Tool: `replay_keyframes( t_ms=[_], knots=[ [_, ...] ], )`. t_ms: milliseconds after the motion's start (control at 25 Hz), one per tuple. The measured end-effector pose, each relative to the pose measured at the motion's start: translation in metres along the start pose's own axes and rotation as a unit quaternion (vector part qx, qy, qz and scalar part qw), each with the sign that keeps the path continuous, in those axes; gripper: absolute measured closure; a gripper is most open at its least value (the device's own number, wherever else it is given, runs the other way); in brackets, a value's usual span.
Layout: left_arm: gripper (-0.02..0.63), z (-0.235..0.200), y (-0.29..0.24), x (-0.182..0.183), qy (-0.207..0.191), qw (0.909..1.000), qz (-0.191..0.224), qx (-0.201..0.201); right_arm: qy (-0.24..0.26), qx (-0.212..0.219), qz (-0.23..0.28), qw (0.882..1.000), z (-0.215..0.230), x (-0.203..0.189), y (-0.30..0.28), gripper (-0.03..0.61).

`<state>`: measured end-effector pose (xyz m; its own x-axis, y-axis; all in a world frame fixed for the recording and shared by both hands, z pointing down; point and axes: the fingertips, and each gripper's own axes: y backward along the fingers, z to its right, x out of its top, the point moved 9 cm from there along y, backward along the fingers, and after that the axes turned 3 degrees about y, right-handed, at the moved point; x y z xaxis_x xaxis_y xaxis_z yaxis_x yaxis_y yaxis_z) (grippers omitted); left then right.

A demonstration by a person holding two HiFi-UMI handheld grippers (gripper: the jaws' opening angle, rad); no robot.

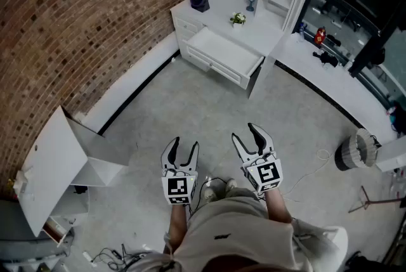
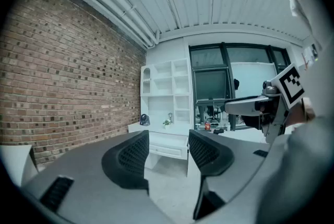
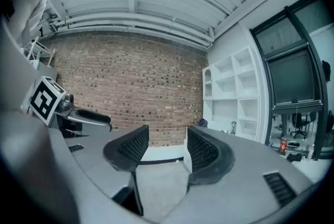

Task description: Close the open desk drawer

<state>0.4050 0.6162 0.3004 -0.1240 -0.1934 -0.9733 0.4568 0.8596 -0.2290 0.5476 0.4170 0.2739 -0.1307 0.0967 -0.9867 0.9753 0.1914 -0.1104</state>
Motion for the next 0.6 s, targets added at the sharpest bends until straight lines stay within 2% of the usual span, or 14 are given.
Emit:
replay_keyframes(
  t_ms=[240, 600],
  knots=[
    [0.362, -0.025, 0.012, -0.003, -0.001, 0.9996, 0.027, -0.003, -0.027, -0.004, -0.003, 1.0, -0.031, 0.006, -0.01, 0.344],
    [0.362, -0.044, -0.002, -0.002, 0.004, 0.9997, 0.025, -0.004, -0.015, 0.005, -0.008, 1.0, -0.036, -0.002, -0.037, 0.344]
  ],
)
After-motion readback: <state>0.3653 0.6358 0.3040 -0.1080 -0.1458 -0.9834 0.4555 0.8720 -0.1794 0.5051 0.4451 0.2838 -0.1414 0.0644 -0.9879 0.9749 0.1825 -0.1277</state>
